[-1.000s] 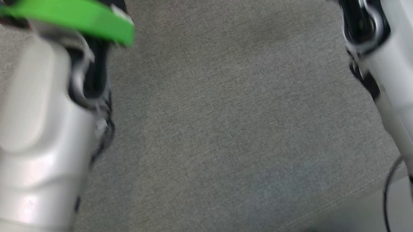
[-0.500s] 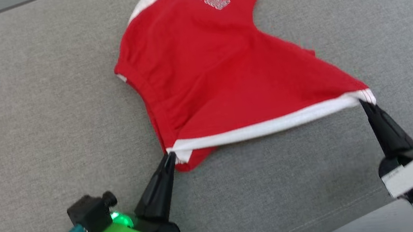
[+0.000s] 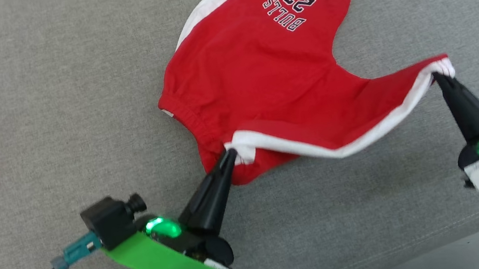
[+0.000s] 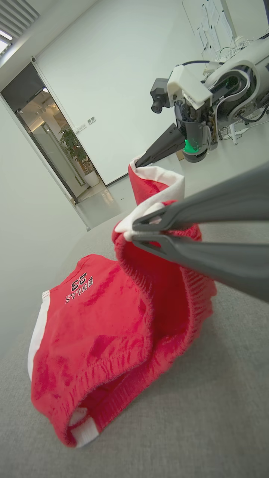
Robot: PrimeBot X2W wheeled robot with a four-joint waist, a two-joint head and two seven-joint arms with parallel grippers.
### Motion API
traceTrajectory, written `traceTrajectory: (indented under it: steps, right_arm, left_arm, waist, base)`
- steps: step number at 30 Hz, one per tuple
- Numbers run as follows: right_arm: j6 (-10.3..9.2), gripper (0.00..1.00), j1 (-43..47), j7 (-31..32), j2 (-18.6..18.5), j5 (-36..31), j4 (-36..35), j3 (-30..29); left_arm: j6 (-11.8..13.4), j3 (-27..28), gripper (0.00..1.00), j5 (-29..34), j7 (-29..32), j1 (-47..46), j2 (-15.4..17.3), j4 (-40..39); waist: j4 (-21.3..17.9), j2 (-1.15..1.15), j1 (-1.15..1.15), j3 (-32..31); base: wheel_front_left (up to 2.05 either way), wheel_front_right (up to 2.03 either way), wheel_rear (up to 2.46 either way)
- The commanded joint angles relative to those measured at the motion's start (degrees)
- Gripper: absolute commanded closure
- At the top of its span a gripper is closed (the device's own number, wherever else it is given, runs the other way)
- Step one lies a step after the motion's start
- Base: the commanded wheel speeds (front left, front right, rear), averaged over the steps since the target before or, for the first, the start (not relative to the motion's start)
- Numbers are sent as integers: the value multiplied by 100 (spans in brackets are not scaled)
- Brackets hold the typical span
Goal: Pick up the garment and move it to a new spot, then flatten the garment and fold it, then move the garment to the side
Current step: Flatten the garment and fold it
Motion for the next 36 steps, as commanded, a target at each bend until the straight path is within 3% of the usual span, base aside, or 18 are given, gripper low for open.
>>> traceTrajectory:
  steps: [1,9,13,24,33,34,35,36]
  right_arm:
    - [2,100,-439,152,29,-63,175,-58]
    - [2,100,-2833,1010,57,-638,1640,-110]
    - [2,100,-3658,1156,19,-998,2396,-46]
    - [1,100,-5143,949,-35,-1535,3960,161]
    - [2,100,-5749,595,-68,-1736,4631,495]
    - [1,79,-5789,506,-42,-1711,4696,503]
    - [1,33,-5811,435,-37,-1718,4744,519]
    - [1,0,-5825,333,-34,-1737,4821,515]
  left_arm:
    - [38,85,100,-76,78,-339,-99,107]
    - [567,576,100,-269,166,-1641,-828,947]
    - [701,630,100,-191,42,-2003,-1096,1392]
    - [720,475,100,9,-399,-2815,-1513,2431]
    - [784,392,100,-119,-587,-3230,-1569,2930]
    - [789,378,100,-131,-605,-3248,-1572,2983]
    - [804,370,91,-131,-620,-3255,-1574,3022]
    - [823,365,57,-112,-649,-3258,-1576,3067]
  waist:
    - [254,0,0,524]
    - [630,0,0,975]
    - [800,0,0,1053]
    - [1003,0,0,1206]
    - [1008,0,0,1424]
    - [1010,0,0,1441]
    - [1012,0,0,1454]
    - [1015,0,0,1461]
  base:
    - [0,0,0]
    - [0,0,0]
    - [0,0,0]
    - [0,0,0]
    - [0,0,0]
    - [0,0,0]
    - [0,0,0]
    - [0,0,0]
